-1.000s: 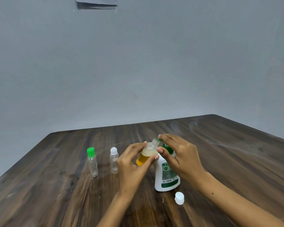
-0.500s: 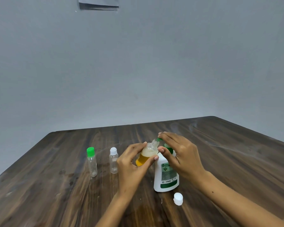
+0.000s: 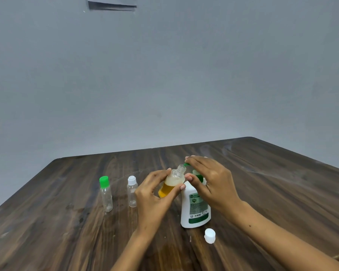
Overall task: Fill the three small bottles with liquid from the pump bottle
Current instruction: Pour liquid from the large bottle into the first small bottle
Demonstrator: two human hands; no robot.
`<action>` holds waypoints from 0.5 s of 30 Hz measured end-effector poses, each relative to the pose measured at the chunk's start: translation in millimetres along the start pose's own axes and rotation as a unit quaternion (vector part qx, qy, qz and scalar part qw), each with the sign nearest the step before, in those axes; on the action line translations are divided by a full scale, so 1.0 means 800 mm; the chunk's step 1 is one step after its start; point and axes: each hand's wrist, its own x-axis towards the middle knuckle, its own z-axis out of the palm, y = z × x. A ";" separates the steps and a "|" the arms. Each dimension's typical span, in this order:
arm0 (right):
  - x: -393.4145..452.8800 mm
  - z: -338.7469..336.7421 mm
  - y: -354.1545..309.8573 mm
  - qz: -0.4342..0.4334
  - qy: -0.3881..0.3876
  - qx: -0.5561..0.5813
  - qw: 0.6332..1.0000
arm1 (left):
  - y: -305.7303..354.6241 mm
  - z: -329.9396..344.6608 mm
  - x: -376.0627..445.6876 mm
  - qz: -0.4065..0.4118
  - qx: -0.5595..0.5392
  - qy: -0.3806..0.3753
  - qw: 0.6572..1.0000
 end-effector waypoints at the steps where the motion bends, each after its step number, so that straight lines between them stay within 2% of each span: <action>1: -0.004 0.003 -0.001 0.005 -0.001 0.001 1.000 | 0.001 0.000 0.000 0.001 -0.003 -0.002 1.000; 9: 0.005 -0.004 0.008 -0.029 -0.016 0.007 0.999 | -0.001 0.001 -0.001 0.000 -0.001 0.005 1.000; 15: -0.010 0.003 0.004 -0.004 -0.007 0.027 1.000 | 0.002 0.000 -0.001 -0.007 -0.015 -0.001 1.000</action>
